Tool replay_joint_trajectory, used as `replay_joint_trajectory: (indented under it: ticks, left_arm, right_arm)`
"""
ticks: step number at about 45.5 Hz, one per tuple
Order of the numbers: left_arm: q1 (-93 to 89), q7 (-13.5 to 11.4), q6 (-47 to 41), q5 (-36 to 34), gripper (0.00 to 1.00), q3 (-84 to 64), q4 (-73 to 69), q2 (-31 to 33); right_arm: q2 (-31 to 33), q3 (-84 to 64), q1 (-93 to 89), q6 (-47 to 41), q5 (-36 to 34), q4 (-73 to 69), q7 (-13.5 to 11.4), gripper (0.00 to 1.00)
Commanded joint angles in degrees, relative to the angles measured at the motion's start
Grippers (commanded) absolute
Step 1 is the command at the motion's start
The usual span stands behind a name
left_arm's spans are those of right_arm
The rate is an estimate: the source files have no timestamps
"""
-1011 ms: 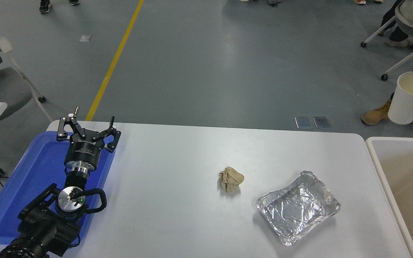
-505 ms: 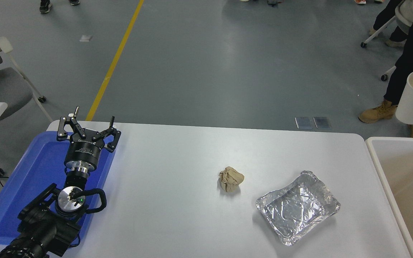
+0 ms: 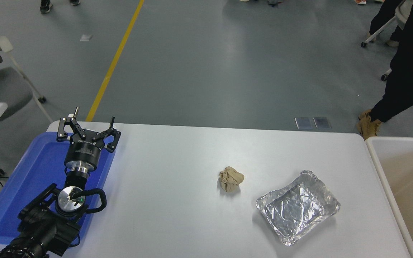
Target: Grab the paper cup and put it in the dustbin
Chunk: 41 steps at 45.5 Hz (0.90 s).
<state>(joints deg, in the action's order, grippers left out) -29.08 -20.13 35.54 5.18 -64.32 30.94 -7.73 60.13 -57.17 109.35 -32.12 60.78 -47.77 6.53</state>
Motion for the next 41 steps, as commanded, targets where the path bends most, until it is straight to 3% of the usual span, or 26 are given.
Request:
replay_joint_trajectory:
  ticks: [1,15,31,41]
  left_arm:
    - [0.07,-0.09,-0.03,0.01,1.00,-0.01,0.00,0.00]
    - [0.07,-0.09,-0.03,0.01,1.00,-0.01,0.00,0.00]
    - [0.07,-0.09,-0.03,0.01,1.00,-0.01,-0.09,0.00]
    - [0.07,-0.09,-0.03,0.01,1.00,-0.01,0.00,0.00]
  right_arm:
    - [1.39,6.45,-13.71,3.38,-0.31,12.07,2.52,0.00]
    - [-0.45,23.41,-39.72,7.69,-5.93,24.29,4.37,0.00]
    - [-11.17,28.08,-56.96,14.63,-20.96,36.60,4.99,0.00]
    - [-16.98,27.99,-63.91,17.62,-25.97,40.47,4.99,0.00]
